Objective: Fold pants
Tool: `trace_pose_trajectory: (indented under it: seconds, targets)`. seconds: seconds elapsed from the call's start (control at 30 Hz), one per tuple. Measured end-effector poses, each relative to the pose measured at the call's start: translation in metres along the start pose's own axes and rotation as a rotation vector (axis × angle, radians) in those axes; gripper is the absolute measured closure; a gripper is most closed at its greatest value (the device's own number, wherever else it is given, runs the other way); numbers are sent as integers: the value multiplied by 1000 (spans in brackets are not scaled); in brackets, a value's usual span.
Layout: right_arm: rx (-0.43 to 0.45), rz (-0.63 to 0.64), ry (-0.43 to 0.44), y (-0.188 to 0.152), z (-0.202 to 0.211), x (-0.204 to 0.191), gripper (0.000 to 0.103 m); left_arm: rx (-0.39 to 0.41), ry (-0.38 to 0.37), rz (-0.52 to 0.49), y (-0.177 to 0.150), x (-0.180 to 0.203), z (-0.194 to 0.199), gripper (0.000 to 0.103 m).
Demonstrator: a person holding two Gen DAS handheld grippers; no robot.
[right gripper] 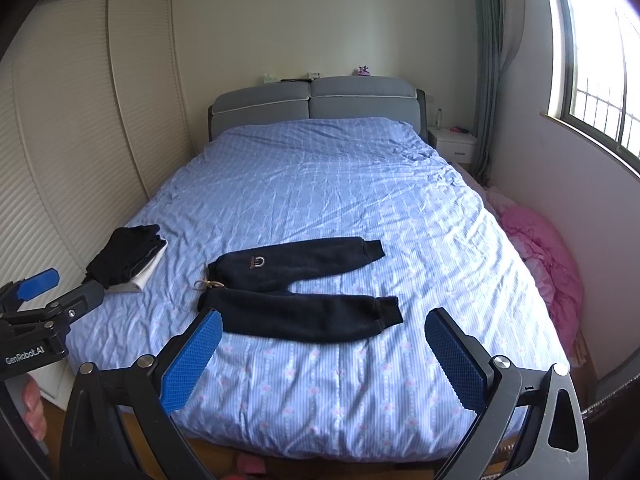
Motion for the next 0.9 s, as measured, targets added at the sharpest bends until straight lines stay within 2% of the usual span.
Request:
trace_pose_trajectory:
  seconds: [0.9]
  targets:
    - [-14,12,18,4,-10,-3,1,3,12,19,-1,-13,-6,0]
Point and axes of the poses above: each gripper's, at about its wrist camera, not at the fingertips, and z roughly against the way its jaws point, x to its right, y to its top, the point moved 10 cm from there along -z, roughly the way its jaws point, and after that the axes turned 8 degrees about z, right-handed, at the moved point
